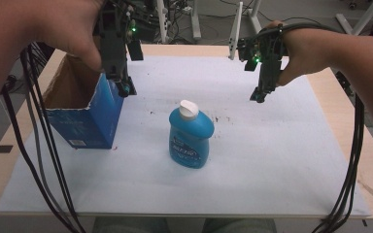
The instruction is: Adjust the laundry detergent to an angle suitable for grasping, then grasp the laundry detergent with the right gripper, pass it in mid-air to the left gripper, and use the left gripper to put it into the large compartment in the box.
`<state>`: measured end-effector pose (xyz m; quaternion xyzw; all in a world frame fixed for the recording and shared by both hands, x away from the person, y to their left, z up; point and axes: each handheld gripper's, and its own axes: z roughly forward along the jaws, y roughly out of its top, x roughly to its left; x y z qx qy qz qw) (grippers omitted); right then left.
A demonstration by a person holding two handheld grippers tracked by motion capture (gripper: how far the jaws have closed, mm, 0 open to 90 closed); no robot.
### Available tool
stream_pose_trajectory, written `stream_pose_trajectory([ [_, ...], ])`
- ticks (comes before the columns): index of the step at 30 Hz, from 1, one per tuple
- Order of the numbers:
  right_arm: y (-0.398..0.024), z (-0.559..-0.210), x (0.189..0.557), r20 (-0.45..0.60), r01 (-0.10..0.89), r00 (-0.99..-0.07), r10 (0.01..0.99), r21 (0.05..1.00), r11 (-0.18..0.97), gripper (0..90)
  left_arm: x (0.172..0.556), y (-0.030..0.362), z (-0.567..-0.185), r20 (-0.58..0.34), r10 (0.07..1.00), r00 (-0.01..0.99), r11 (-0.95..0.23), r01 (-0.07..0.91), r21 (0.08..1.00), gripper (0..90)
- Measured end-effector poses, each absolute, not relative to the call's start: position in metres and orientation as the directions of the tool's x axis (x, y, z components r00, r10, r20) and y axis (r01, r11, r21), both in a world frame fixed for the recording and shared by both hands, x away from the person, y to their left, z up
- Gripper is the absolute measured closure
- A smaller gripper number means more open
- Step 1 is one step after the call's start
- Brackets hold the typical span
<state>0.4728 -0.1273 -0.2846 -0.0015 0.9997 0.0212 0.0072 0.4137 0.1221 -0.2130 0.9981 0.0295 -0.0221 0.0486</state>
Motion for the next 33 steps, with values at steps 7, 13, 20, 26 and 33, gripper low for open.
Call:
stream_pose_trajectory([
  [7,-0.123,-0.287,0.472,-0.012,-0.017,-1.0,-0.017,0.043,0.999,3.3,0.415,0.119,-0.211,-0.044,0.066,0.997,-0.993,0.07,0.098,1.7],
  [13,-0.126,-0.288,0.474,-0.014,-0.011,-1.0,-0.01,0.038,0.999,3.3,0.416,0.119,-0.214,-0.053,0.077,0.996,-0.993,0.081,0.086,1.7],
  [20,-0.128,-0.286,0.471,-0.017,-0.007,-1.0,-0.007,0.033,0.999,3.3,0.416,0.117,-0.214,-0.051,0.061,0.997,-0.994,0.065,0.084,1.7],
  [26,-0.131,-0.286,0.466,-0.019,-0.003,-1.0,-0.003,0.031,1.0,3.3,0.413,0.117,-0.216,-0.052,0.055,0.997,-0.994,0.06,0.095,1.6],
  [33,-0.136,-0.286,0.453,-0.029,0.028,-0.999,0.029,0.028,0.999,3.3,0.409,0.117,-0.219,-0.054,0.049,0.997,-0.994,0.054,0.092,1.7],
])
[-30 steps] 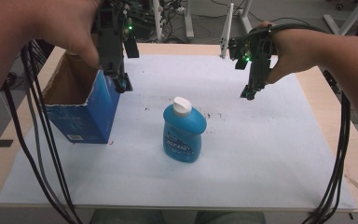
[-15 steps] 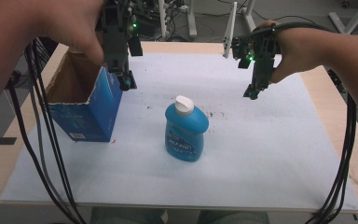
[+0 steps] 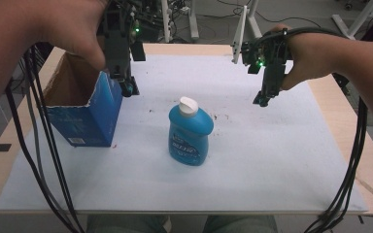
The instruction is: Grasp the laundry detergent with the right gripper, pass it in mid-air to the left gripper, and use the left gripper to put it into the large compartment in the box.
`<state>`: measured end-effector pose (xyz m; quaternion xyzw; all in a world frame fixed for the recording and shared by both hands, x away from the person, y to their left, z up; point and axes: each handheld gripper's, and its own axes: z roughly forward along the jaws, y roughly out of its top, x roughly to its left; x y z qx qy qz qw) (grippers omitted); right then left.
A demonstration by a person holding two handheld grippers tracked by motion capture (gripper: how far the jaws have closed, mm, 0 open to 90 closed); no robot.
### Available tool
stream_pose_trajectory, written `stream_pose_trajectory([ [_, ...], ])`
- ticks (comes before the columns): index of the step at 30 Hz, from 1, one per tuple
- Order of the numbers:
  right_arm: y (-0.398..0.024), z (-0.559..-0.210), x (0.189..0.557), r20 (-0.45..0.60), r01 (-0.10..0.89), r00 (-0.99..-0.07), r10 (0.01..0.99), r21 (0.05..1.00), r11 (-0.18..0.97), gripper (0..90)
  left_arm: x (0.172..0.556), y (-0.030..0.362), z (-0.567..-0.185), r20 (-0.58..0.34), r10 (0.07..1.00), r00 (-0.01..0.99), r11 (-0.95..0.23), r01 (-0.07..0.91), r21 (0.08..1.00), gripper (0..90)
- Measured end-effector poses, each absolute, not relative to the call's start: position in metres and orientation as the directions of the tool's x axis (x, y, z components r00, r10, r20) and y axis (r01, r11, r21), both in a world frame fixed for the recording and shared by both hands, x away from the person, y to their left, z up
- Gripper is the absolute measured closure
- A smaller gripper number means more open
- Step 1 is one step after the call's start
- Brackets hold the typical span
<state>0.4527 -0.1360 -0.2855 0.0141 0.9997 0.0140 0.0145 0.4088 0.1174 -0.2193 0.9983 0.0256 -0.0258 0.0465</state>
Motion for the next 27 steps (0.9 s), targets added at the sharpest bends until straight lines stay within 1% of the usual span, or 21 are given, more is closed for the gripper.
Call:
stream_pose_trajectory([
  [1,-0.137,-0.286,0.451,-0.032,0.021,-0.999,0.022,0.034,0.999,3.3,0.408,0.117,-0.22,-0.053,0.047,0.997,-0.995,0.052,0.09,1.7],
  [8,-0.145,-0.288,0.43,-0.012,0.062,-0.998,0.063,0.091,0.994,3.3,0.405,0.116,-0.221,-0.048,0.033,0.998,-0.995,0.037,0.089,1.6],
  [12,-0.147,-0.291,0.421,0.01,0.111,-0.994,0.111,0.13,0.985,3.3,0.405,0.115,-0.22,-0.048,0.028,0.998,-0.995,0.032,0.09,1.6],
  [17,-0.149,-0.296,0.408,0.061,0.133,-0.991,0.122,0.233,0.963,3.3,0.405,0.115,-0.221,-0.053,0.024,0.998,-0.996,0.028,0.085,1.6],
  [21,-0.151,-0.304,0.398,0.092,0.159,-0.986,0.138,0.285,0.945,3.3,0.405,0.116,-0.221,-0.055,0.023,0.998,-0.996,0.028,0.085,1.6],
  [22,-0.151,-0.304,0.398,0.092,0.159,-0.986,0.138,0.285,0.945,3.3,0.405,0.116,-0.221,-0.055,0.023,0.998,-0.996,0.028,0.085,1.6],
  [23,-0.151,-0.311,0.391,0.107,0.175,-0.983,0.148,0.319,0.932,3.3,0.405,0.117,-0.221,-0.054,0.025,0.998,-0.996,0.03,0.085,1.7],
  [25,-0.152,-0.313,0.389,0.11,0.174,-0.983,0.145,0.332,0.927,3.3,0.405,0.117,-0.221,-0.054,0.025,0.998,-0.996,0.03,0.087,1.6],
  [27,-0.151,-0.32,0.383,0.121,0.187,-0.981,0.152,0.382,0.905,3.3,0.404,0.117,-0.221,-0.053,0.027,0.998,-0.996,0.031,0.083,1.6],
])
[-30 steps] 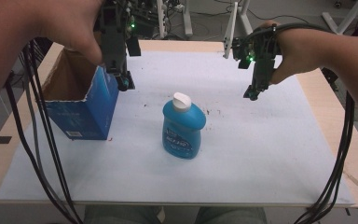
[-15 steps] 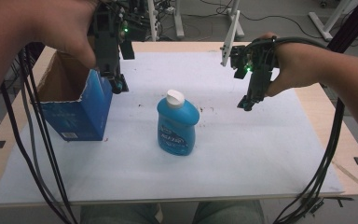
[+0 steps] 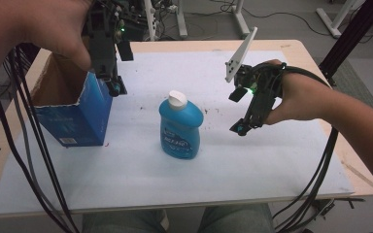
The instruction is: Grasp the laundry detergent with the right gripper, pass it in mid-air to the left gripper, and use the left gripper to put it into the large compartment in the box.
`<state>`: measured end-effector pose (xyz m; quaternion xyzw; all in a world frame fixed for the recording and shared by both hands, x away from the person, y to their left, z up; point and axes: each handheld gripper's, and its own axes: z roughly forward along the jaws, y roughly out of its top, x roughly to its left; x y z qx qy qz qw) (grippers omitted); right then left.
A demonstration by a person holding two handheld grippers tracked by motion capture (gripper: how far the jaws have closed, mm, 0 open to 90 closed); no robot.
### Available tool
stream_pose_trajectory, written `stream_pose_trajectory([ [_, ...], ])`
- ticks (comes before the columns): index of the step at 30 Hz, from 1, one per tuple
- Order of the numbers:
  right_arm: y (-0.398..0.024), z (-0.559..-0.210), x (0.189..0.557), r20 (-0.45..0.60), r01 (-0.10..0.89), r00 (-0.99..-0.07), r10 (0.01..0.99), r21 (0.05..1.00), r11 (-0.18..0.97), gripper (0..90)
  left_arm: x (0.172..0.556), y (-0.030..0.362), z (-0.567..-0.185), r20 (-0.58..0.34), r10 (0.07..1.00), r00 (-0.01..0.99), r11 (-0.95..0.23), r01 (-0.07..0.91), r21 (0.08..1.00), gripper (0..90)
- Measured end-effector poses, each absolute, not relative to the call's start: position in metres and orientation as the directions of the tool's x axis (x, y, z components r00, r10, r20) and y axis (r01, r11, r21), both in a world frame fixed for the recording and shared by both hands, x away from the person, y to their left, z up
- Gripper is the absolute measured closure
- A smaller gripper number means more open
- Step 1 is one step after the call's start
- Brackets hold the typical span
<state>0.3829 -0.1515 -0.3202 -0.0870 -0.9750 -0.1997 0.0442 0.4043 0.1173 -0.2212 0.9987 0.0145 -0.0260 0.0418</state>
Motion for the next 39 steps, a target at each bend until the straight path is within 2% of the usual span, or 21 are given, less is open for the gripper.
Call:
stream_pose_trajectory([
  [5,-0.153,-0.331,0.376,0.135,0.214,-0.976,0.17,0.454,0.865,3.3,0.403,0.118,-0.221,-0.055,0.023,0.998,-0.996,0.028,0.085,1.6],
  [14,-0.154,-0.344,0.367,0.161,0.273,-0.962,0.221,0.515,0.813,3.3,0.402,0.12,-0.22,-0.052,0.027,0.998,-0.996,0.031,0.089,1.6],
  [39,-0.117,-0.372,0.346,0.173,0.281,-0.959,0.223,0.671,0.686,3.3,0.399,0.119,-0.223,-0.054,0.012,0.998,-0.995,0.017,0.094,1.7],
])
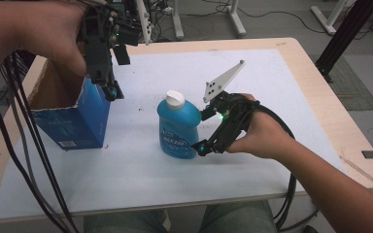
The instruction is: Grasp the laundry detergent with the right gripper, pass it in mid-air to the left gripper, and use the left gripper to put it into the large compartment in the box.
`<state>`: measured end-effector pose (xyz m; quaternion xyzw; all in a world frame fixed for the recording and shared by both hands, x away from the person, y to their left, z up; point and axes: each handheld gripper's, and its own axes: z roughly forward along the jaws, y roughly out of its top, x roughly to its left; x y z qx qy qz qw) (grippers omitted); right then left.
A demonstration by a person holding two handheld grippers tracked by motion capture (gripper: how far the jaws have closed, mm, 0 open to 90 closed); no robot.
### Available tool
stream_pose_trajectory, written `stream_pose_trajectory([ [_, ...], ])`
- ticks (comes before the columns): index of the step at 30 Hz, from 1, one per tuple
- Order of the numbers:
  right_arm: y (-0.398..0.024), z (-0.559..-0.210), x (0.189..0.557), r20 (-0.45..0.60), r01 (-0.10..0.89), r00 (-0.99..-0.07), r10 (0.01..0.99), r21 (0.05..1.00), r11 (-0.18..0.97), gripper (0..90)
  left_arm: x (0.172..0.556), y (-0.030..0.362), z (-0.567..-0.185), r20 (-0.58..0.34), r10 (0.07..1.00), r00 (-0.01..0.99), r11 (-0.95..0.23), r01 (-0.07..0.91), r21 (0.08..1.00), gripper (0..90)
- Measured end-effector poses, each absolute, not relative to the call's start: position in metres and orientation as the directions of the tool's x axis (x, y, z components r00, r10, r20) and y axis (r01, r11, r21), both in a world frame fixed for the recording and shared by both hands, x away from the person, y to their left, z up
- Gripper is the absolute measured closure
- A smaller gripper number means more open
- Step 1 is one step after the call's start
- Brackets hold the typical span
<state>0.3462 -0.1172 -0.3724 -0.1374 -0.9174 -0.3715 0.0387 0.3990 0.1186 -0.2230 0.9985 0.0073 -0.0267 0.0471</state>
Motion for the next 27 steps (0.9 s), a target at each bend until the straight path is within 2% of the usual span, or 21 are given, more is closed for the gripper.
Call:
stream_pose_trajectory([
  [16,-0.103,-0.393,0.344,0.175,0.309,-0.942,0.286,0.785,0.536,3.4,0.397,0.123,-0.224,-0.054,0.014,0.998,-0.995,0.019,0.094,1.6],
  [27,-0.095,-0.401,0.342,0.164,0.295,-0.943,0.29,0.817,0.495,3.7,0.399,0.126,-0.226,-0.057,0.022,0.998,-0.995,0.028,0.099,1.6],
])
